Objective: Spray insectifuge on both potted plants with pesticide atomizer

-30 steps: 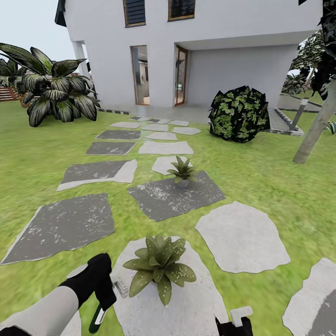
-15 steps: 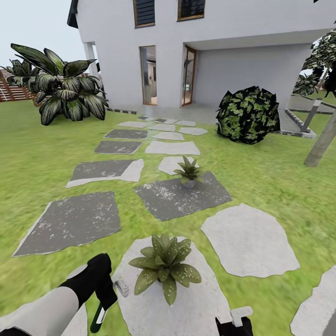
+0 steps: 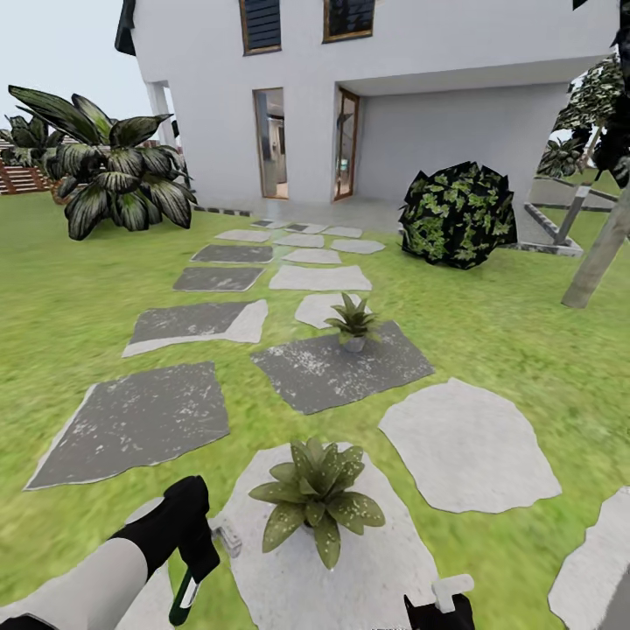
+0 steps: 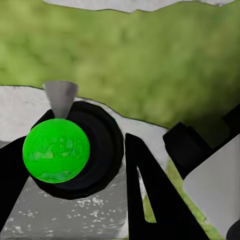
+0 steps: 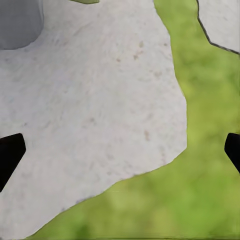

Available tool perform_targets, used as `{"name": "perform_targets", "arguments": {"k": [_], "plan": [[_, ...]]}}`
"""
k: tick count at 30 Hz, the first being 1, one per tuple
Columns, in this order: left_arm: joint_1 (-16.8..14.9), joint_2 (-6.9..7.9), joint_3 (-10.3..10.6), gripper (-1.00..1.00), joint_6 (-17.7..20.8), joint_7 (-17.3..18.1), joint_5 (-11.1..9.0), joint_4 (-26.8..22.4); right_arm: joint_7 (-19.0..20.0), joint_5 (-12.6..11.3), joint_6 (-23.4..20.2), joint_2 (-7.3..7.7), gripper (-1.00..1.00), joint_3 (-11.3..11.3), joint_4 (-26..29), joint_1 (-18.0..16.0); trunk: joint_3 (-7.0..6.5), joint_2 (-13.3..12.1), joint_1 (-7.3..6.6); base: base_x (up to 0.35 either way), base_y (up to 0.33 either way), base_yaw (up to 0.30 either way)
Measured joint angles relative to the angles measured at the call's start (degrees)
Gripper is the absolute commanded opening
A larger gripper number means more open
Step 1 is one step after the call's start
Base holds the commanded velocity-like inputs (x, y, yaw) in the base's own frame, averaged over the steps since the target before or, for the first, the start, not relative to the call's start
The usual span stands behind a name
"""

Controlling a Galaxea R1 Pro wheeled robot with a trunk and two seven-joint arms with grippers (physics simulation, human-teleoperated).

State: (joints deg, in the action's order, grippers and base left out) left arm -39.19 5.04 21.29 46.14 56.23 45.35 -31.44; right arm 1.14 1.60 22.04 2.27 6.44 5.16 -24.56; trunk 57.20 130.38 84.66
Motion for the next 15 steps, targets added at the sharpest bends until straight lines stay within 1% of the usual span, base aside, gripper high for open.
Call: {"name": "perform_targets", "arguments": {"k": [6,10,15], "plan": [[0.0,0.0,0.0,-1.0,0.0,0.0,-0.08,-0.04,0.0,0.0,0.0,0.0,1.0,0.0,0.0,0.0,0.0,0.0,0.0,0.0,0.303,-0.263],[0.0,-0.03,-0.07,-1.0,0.0,-0.01,-0.09,-0.19,-0.01,0.0,0.0,0.0,1.0,0.0,0.0,0.0,0.0,0.0,-0.01,0.064,0.277,-0.267],[0.0,0.0,-0.06,-1.0,-0.03,-0.05,-0.15,-0.55,-0.02,0.0,0.02,0.0,1.0,0.0,0.0,0.0,0.0,0.0,0.0,0.036,0.064,-0.267]]}}
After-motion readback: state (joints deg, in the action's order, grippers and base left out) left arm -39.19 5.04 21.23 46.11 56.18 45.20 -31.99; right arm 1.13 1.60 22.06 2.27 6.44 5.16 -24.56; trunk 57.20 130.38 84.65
